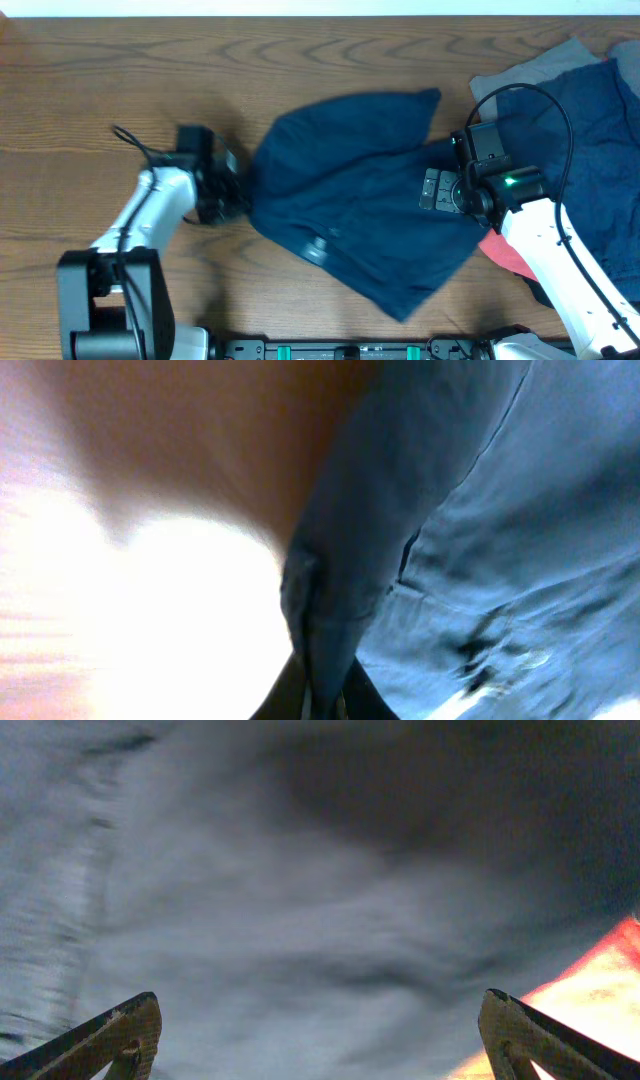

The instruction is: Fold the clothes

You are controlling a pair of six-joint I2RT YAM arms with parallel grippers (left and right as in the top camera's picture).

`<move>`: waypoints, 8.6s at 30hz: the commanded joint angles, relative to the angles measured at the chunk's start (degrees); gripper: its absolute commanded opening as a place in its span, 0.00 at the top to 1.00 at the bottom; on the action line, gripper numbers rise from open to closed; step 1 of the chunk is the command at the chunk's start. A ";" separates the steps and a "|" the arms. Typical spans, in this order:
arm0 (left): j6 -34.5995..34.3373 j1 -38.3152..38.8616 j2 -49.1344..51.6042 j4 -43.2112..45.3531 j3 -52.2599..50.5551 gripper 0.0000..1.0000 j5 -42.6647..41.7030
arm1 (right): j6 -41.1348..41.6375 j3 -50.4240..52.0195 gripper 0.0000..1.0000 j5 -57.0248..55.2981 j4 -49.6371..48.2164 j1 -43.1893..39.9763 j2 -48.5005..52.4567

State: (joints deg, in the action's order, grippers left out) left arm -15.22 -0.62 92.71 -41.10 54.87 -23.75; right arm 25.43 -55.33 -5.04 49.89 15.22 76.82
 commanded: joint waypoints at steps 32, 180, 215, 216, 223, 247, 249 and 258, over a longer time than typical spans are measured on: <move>-18.21 1.73 -3.54 -28.87 1.44 0.02 4.72 | 14.03 2.71 0.01 -0.79 3.43 -2.05 1.46; -35.01 17.70 -38.36 -34.84 16.00 0.94 33.90 | -10.08 -21.70 0.99 11.32 -6.27 -12.74 -0.92; -17.35 17.88 13.40 -16.39 12.79 0.76 2.95 | -5.73 -21.70 0.99 -4.22 9.05 -14.71 2.19; -17.35 17.97 13.51 -16.94 12.72 0.76 3.32 | -5.73 -21.70 0.99 -4.20 9.11 -14.84 2.19; -17.11 18.08 13.77 -14.86 8.63 0.76 7.08 | -5.66 -21.70 0.99 -4.17 10.45 -14.88 2.19; -12.59 5.33 14.36 25.92 3.02 0.73 16.11 | 0.90 -21.07 0.99 5.49 14.49 -5.86 2.21; -12.20 5.35 14.36 30.36 3.04 0.73 16.11 | 2.05 -20.94 0.99 5.20 15.04 -4.31 2.21; -7.28 4.44 14.36 25.57 12.17 0.73 15.08 | 3.89 -20.83 0.97 4.39 16.79 -1.90 2.23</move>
State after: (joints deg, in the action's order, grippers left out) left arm -26.00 4.47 106.43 -12.53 62.04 -8.80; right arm 27.79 -76.36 0.03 66.37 12.60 79.46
